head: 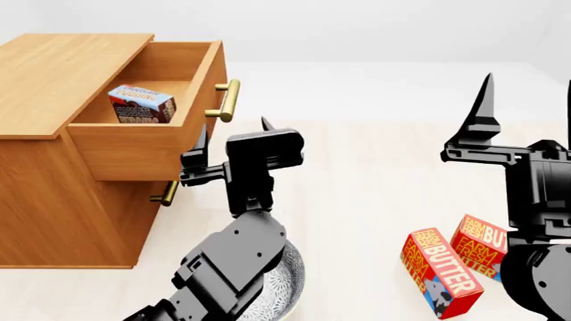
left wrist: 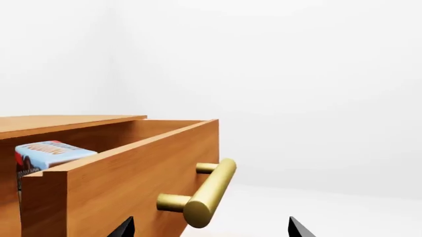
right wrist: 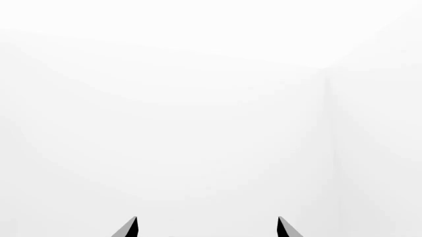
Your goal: Put the chocolate pudding in the top drawer of the cabinet and close it.
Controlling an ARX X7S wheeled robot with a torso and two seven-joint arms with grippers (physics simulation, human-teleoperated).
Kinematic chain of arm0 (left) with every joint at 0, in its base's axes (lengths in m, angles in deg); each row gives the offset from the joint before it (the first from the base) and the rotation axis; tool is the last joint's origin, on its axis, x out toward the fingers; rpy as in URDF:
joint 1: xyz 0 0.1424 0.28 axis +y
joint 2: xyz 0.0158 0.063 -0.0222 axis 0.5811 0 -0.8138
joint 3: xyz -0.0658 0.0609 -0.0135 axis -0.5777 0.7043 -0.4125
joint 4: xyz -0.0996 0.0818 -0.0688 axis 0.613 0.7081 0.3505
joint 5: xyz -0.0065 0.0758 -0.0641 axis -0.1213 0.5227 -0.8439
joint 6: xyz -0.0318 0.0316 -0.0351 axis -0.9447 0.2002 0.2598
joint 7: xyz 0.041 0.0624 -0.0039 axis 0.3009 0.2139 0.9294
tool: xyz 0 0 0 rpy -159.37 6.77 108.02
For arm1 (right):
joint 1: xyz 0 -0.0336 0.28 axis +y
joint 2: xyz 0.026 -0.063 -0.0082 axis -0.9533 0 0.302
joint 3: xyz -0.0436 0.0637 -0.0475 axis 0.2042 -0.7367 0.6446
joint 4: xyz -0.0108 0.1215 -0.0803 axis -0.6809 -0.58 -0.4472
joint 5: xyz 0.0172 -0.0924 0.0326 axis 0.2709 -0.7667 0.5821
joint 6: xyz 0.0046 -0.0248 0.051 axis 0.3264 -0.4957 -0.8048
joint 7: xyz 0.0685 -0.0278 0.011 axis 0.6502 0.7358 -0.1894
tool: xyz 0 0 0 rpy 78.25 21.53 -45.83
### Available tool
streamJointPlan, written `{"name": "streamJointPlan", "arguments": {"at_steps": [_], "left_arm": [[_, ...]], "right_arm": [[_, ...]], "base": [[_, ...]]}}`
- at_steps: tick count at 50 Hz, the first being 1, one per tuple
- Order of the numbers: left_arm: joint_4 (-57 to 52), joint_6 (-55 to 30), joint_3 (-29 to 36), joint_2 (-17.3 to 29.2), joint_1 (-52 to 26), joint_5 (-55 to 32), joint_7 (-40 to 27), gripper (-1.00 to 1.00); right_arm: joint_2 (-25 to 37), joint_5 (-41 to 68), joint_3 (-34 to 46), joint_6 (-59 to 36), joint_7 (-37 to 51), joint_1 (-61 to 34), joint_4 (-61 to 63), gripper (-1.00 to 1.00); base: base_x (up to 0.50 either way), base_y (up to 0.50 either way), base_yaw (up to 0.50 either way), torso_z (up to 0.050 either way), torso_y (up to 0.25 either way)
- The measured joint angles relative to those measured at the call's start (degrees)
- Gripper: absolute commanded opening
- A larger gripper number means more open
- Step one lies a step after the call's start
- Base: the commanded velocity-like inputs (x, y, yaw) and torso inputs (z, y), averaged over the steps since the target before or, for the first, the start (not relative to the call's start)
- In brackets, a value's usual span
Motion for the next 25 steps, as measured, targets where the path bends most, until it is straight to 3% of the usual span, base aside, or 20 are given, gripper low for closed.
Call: {"name": "streamJointPlan", "arguments": {"at_steps": [25], "left_arm": [[-0.5,-1.6,-3.2,1.9,-1.1,-1.2,-4.5,1.00]], "right_arm": [[-0.5,0.1,-0.3,-0.2,-0.6,0.2,-0.4,1.00]], "base": [[0.00,0.00,0.00,0.000,0.000]]}}
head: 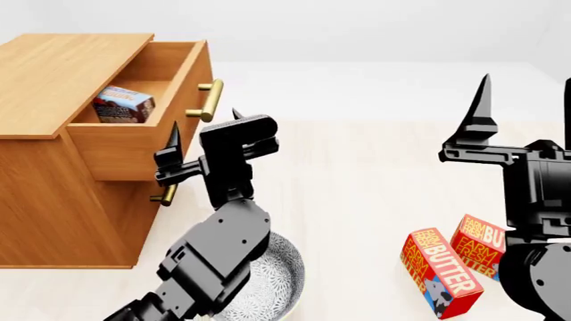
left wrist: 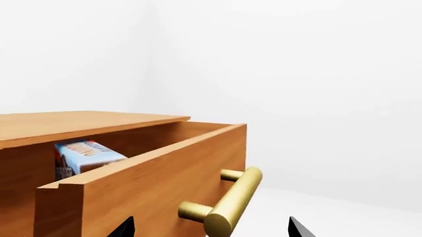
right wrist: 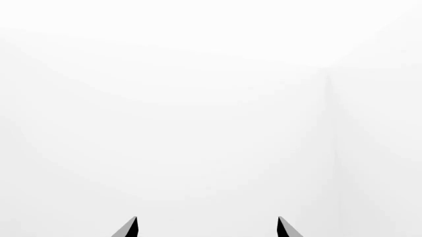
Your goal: Put the chocolate pudding in the top drawer of the cabinet and close it.
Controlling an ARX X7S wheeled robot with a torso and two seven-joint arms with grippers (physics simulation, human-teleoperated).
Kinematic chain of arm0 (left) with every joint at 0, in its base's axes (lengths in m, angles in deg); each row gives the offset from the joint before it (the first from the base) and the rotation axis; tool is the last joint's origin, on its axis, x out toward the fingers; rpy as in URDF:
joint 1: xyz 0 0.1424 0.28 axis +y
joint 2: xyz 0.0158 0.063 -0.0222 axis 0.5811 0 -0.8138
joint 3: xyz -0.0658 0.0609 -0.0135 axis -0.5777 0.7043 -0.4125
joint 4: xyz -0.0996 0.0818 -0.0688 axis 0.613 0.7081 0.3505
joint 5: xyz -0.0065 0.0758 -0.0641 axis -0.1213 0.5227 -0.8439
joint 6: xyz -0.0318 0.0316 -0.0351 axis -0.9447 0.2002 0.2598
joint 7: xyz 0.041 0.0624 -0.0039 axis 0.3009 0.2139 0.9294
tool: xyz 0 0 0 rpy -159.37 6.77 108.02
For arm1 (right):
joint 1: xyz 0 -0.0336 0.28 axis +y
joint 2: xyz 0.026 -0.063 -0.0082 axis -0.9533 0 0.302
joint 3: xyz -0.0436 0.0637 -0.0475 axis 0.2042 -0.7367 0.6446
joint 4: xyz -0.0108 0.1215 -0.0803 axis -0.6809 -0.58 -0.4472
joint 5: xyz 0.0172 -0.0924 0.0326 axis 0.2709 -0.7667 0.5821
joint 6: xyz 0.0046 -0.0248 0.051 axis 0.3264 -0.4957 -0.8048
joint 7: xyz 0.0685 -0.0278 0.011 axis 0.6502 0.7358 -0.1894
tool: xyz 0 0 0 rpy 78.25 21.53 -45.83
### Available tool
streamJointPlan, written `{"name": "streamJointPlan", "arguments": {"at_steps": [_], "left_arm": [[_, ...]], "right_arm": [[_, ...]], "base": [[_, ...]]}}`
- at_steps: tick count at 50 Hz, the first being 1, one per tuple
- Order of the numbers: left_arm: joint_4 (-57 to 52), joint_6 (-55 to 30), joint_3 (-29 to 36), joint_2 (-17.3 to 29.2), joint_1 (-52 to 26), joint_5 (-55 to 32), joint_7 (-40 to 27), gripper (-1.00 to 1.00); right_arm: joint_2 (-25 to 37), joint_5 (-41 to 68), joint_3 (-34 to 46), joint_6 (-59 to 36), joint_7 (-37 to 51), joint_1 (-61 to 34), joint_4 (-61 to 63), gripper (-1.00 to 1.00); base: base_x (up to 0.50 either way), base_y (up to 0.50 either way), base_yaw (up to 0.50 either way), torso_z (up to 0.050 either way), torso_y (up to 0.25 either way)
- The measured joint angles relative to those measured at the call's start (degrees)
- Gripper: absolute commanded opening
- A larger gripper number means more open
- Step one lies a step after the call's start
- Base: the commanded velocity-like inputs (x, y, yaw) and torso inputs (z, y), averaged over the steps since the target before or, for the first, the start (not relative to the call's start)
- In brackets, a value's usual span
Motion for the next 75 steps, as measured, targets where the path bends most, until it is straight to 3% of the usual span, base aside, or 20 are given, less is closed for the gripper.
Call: {"name": "streamJointPlan", "arguments": {"at_steps": [32,75], "left_arm": [[2.3,-0.7,-2.7,1.6,-1.9,-0.6,-2.7,1.00],[13.9,2.2,-6.2,3.1,-6.0,0.5,-3.7,1.00]], "right_arm": [[-0.2,-0.3,-0.5,-0.4,-0.1,0.3,0.1,1.00],[-0.7,-0.2,-1.1,-0.8,-0.8,0.6,-0.4,1.00]], "base": [[0.00,0.00,0.00,0.000,0.000],[0.00,0.00,0.00,0.000,0.000]]}}
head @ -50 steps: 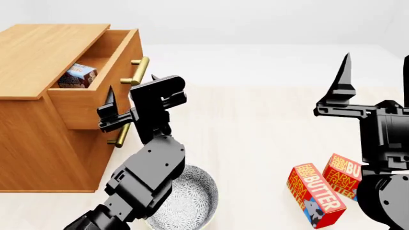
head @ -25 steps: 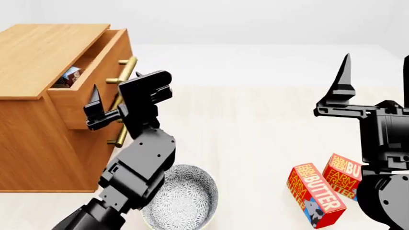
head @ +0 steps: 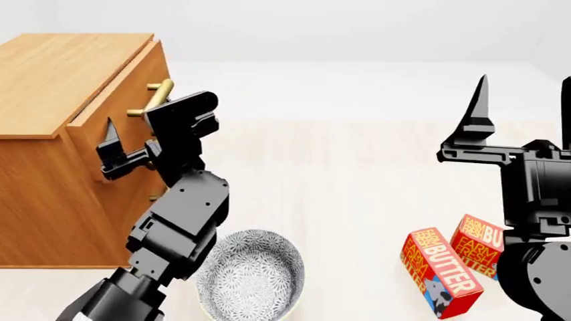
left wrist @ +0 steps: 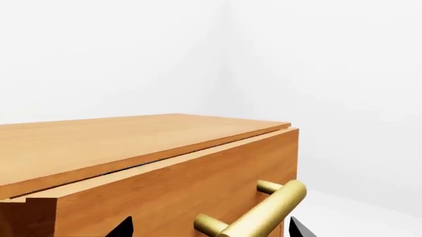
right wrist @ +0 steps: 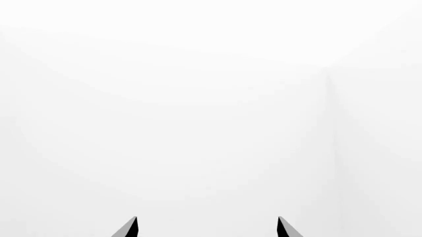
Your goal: Put the chocolate pudding in the top drawer of the cabinet and close it.
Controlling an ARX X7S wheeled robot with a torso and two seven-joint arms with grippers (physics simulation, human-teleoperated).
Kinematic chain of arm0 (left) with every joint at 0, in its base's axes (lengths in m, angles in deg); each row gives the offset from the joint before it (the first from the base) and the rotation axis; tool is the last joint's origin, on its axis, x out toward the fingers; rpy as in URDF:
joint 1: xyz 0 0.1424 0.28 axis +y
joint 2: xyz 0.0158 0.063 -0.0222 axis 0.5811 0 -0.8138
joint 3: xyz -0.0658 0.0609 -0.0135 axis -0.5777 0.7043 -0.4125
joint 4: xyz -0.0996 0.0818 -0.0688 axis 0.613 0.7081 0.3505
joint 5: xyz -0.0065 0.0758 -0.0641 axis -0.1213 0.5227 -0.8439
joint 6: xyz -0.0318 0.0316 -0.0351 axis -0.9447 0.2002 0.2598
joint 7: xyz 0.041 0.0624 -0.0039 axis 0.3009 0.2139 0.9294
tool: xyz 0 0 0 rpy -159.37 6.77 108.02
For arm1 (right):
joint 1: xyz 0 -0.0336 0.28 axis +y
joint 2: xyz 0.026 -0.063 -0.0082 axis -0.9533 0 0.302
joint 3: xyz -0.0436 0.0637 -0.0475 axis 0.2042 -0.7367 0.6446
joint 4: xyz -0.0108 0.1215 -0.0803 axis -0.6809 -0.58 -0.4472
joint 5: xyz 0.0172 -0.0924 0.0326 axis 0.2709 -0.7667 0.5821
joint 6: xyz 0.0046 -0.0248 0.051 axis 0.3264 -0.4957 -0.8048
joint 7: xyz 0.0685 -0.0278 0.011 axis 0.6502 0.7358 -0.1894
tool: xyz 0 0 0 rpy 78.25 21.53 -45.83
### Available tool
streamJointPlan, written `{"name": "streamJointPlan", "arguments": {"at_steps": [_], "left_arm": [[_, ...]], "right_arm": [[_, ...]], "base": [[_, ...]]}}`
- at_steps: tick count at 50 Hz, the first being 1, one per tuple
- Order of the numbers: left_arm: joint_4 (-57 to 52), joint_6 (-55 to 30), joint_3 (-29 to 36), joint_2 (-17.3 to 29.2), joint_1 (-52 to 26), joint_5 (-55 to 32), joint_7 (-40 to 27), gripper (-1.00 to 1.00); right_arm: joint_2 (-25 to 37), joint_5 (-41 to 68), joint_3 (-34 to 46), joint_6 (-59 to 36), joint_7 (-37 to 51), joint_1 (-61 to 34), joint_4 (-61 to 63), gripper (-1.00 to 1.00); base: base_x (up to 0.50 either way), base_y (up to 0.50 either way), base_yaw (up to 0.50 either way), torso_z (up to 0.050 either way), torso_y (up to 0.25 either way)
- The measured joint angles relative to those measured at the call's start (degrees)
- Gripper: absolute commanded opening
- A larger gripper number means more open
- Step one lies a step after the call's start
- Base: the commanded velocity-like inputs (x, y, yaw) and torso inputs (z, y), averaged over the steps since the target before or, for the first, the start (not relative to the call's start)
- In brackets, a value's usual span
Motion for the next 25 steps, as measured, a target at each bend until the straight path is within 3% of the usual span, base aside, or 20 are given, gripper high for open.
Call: {"name": "streamJointPlan", "arguments": {"at_steps": [25], "left_arm": [[5.1,1.3,-1.5,0.4,-2.0,-0.1,-0.3,1.00]], "right_arm": [[0.0,-0.1,-0.4,-0.1,-0.1,0.4,0.1,1.00]], "base": [[0.00,0.00,0.00,0.000,0.000]]}}
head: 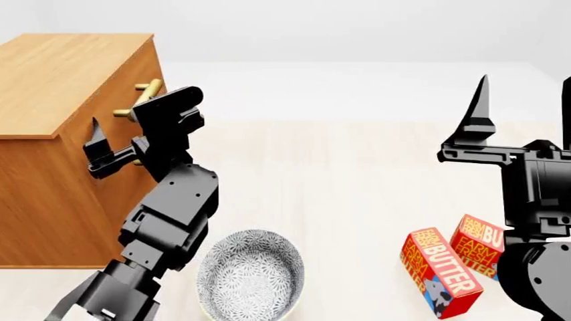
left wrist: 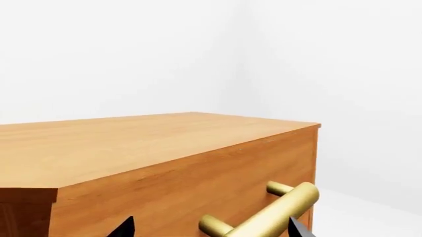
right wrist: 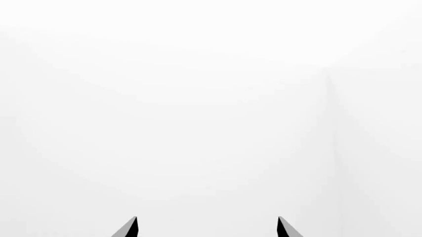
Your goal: Put the chocolate pudding in the top drawer of the cabinet and close it.
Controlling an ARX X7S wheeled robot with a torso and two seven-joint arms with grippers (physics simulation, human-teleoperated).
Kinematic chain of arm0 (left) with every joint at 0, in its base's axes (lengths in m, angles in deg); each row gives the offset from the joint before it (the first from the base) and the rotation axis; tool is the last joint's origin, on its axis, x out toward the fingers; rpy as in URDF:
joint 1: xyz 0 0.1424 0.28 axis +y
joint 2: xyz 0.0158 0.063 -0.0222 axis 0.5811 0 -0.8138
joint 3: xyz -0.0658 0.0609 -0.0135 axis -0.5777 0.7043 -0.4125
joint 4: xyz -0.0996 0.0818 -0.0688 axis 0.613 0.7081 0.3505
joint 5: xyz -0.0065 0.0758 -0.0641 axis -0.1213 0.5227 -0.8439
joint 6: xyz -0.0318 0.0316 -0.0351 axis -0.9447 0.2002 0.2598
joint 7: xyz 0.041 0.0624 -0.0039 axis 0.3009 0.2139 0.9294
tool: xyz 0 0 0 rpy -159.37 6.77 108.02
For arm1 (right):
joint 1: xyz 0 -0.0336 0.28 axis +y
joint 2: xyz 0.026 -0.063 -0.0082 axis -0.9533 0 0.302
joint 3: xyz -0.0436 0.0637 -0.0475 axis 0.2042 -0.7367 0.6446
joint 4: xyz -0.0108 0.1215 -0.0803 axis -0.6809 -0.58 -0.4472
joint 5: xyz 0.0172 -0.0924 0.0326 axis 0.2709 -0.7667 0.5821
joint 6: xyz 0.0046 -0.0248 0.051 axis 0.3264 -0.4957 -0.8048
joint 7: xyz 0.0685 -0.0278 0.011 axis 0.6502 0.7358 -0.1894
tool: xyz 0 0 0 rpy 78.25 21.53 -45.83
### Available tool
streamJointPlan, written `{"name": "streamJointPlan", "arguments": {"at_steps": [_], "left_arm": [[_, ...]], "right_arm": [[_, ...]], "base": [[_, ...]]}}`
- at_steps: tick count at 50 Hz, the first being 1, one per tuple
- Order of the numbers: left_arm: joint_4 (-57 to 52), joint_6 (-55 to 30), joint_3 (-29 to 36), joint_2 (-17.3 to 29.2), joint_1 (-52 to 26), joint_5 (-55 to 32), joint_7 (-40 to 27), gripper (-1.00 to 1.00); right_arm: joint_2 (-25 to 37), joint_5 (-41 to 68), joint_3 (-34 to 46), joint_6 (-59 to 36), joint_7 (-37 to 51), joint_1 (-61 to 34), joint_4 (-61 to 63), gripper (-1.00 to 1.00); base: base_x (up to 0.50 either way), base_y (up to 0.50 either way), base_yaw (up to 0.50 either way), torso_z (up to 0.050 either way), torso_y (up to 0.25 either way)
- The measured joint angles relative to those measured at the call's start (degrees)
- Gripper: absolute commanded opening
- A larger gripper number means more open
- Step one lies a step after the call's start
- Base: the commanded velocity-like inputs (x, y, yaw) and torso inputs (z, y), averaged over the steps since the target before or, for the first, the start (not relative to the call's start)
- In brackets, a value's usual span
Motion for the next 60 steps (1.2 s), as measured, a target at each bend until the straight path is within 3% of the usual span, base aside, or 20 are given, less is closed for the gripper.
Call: {"name": "streamJointPlan", "arguments": {"at_steps": [30,41,60], "left_arm": [[-3.9,-1.5,0.0,1.2,1.4,-1.0,-0.6,1.00],[-12.8,-3.5,1.6,3.3,5.3,-2.7,1.1,1.00],[-31.7,-1.6,4.7,10.4,12.2,-7.3,10.5,1.00]], "right_arm": [[-0.1,0.0,-0.5,-0.3,-0.3,0.2,-0.1,1.00],[-0.3,0.0,-0.7,-0.4,-0.5,0.3,-0.1,1.00],[-1.4,-0.1,-0.5,-1.1,-1.7,-0.2,0.1,1.00]], "base": [[0.00,0.00,0.00,0.000,0.000],[0.00,0.00,0.00,0.000,0.000],[0.00,0.00,0.00,0.000,0.000]]}}
